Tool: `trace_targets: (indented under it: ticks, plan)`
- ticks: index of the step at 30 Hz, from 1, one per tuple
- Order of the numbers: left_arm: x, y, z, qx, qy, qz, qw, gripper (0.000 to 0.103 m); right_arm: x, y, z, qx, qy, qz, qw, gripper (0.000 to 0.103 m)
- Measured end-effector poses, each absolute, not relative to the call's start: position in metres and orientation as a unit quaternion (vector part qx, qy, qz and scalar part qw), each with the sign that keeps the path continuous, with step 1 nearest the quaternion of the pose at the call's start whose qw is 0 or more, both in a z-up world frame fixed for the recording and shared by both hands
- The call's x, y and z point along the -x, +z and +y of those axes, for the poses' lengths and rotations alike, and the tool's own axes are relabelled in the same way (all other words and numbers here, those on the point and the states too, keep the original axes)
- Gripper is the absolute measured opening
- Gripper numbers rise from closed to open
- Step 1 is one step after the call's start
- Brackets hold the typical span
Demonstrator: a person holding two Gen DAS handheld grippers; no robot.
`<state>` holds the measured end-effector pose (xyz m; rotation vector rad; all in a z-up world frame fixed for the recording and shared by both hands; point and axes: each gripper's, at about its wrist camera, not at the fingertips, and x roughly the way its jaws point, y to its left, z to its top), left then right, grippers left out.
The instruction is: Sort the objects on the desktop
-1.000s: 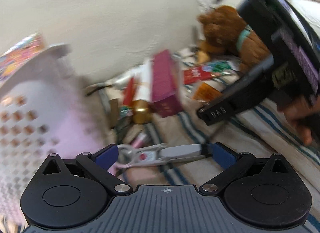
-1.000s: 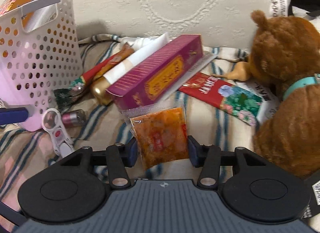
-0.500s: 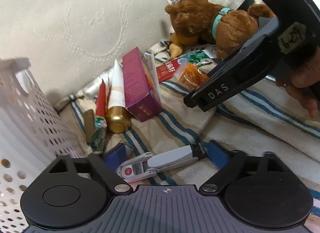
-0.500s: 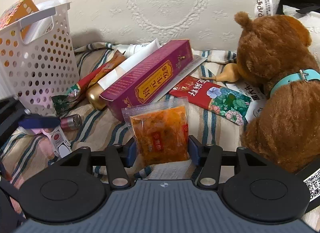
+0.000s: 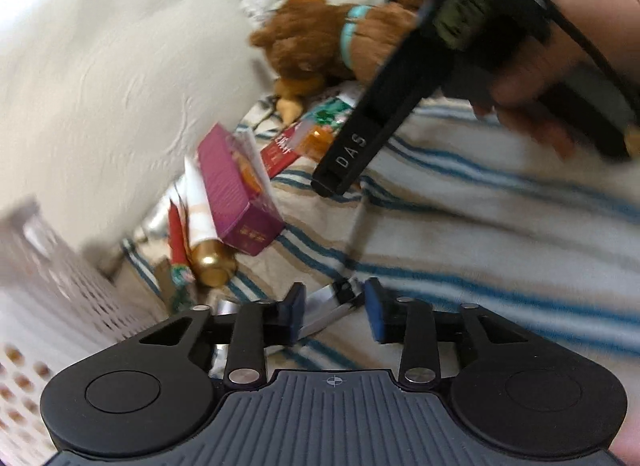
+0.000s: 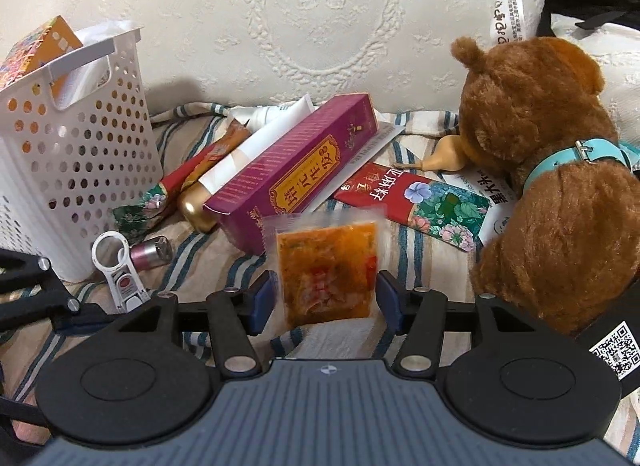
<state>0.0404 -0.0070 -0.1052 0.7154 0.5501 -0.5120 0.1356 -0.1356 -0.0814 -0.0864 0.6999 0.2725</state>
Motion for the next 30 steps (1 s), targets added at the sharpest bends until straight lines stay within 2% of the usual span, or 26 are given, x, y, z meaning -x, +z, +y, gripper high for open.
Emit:
trace_targets:
  ticks: [1, 2, 10, 14, 16, 18, 19, 21, 22, 25, 28, 30]
  plan:
    - [-0.04, -0.105, -0.006, -0.361, -0.237, 0.262, 0.863, 0.068, -0.135, -0.081, -0.136, 0.041, 0.133, 0.34, 0.93, 0.059]
    - [-0.037, -0.103, -0.004, -0.38, -0.235, 0.255, 0.857, 0.073, -0.135, -0.08, -0.136, 0.04, 0.134, 0.339, 0.93, 0.059]
    - [-0.055, -0.111, 0.003, -0.463, -0.269, 0.262, 0.803, 0.07, -0.137, -0.081, -0.132, 0.031, 0.139, 0.34, 0.93, 0.059]
    - [-0.073, -0.11, 0.003, -0.463, -0.29, 0.272, 0.792, 0.076, -0.137, -0.08, -0.132, 0.033, 0.138, 0.338, 0.93, 0.059]
    - [-0.078, -0.113, 0.004, -0.453, -0.296, 0.275, 0.795, 0.076, -0.138, -0.079, -0.133, 0.03, 0.136, 0.337, 0.931, 0.06]
    - [-0.082, -0.113, 0.008, -0.425, -0.301, 0.282, 0.805, 0.07, -0.139, -0.079, -0.134, 0.029, 0.135, 0.339, 0.931, 0.06]
    - [-0.083, -0.112, 0.012, -0.402, -0.308, 0.29, 0.812, 0.052, -0.139, -0.08, -0.133, 0.03, 0.135, 0.34, 0.93, 0.06]
    - [-0.076, -0.115, 0.015, -0.392, -0.297, 0.276, 0.825, 0.047, -0.141, -0.082, -0.133, 0.037, 0.135, 0.344, 0.928, 0.06]
    - [-0.071, -0.117, 0.015, -0.392, -0.292, 0.269, 0.83, 0.042, -0.141, -0.083, -0.133, 0.037, 0.136, 0.349, 0.927, 0.058]
    - [-0.067, -0.117, 0.013, -0.376, -0.267, 0.26, 0.848, 0.036, -0.139, -0.081, -0.135, 0.035, 0.137, 0.349, 0.926, 0.049]
    - [-0.063, -0.109, 0.014, -0.36, -0.249, 0.249, 0.864, 0.025, -0.134, -0.076, -0.136, 0.037, 0.132, 0.343, 0.929, 0.049]
    - [-0.062, -0.101, 0.017, -0.333, -0.254, 0.25, 0.873, 0.025, -0.132, -0.073, -0.137, 0.036, 0.129, 0.341, 0.93, 0.049]
